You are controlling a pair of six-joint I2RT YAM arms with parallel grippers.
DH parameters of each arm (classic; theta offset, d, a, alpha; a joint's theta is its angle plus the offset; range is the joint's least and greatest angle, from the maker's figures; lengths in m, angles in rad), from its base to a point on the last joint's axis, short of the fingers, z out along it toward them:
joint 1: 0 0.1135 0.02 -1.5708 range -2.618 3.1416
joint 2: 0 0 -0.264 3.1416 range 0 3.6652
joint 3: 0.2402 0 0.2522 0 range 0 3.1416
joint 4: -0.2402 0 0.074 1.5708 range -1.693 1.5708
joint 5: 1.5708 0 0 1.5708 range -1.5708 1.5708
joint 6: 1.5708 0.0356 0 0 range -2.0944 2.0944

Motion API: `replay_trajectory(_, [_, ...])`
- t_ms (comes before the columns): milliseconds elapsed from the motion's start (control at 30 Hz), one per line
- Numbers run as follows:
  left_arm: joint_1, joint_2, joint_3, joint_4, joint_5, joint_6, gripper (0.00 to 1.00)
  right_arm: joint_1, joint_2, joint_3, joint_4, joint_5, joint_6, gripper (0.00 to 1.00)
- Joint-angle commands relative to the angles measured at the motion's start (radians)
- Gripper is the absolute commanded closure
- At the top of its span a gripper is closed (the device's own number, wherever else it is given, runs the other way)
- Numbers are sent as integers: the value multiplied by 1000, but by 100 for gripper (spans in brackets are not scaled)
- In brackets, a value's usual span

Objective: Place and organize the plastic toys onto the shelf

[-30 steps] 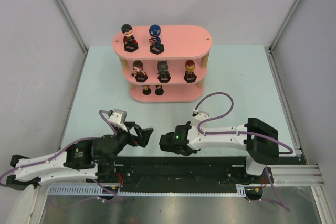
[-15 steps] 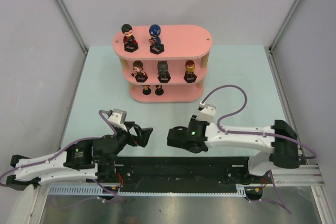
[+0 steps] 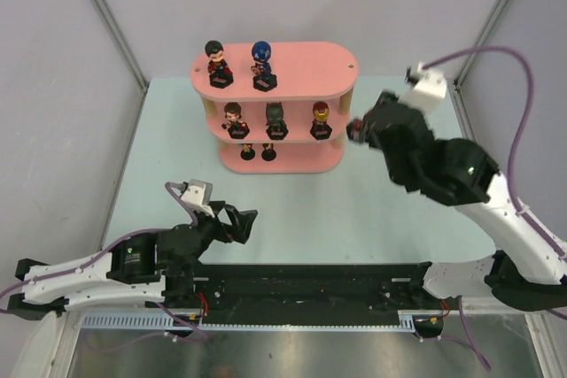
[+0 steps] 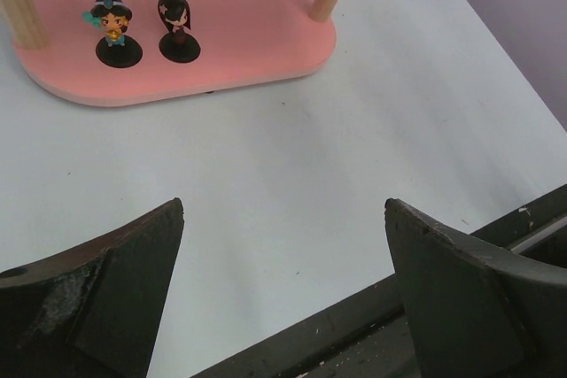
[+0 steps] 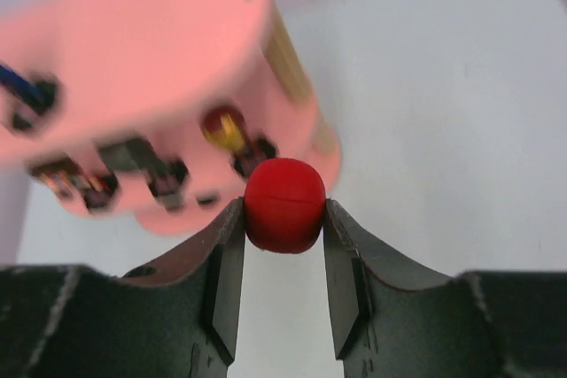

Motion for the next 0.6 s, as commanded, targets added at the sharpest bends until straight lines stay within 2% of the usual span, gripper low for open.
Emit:
replay_trajectory(0, [1,12,61,-18,-46,-10,0,-99,140,383,197,-75,-561,100])
replay_trajectory(33, [1,13,62,-16,-48,-12,0,-107,241,575,184,-103,-677,100])
replay_trajectory(167, [1,28,76,-21,-49,-16,0,-121,502,1024,119,-144,-908,100])
replay_trajectory(200, [1,33,85,-27,-54,-27,0,-122,536,1060,133,-131,-948,100])
replay_trajectory(233, [1,35,90,-33,-57,-32,0,-127,547,1054,203,-130,-980,100])
replay_trajectory(333, [0,45,103,-59,-66,-52,0,-157,514,902,370,-160,-1054,100])
replay_trajectory(567, [0,38,110,-67,-86,-55,0,-216,587,956,476,-251,-1089,100])
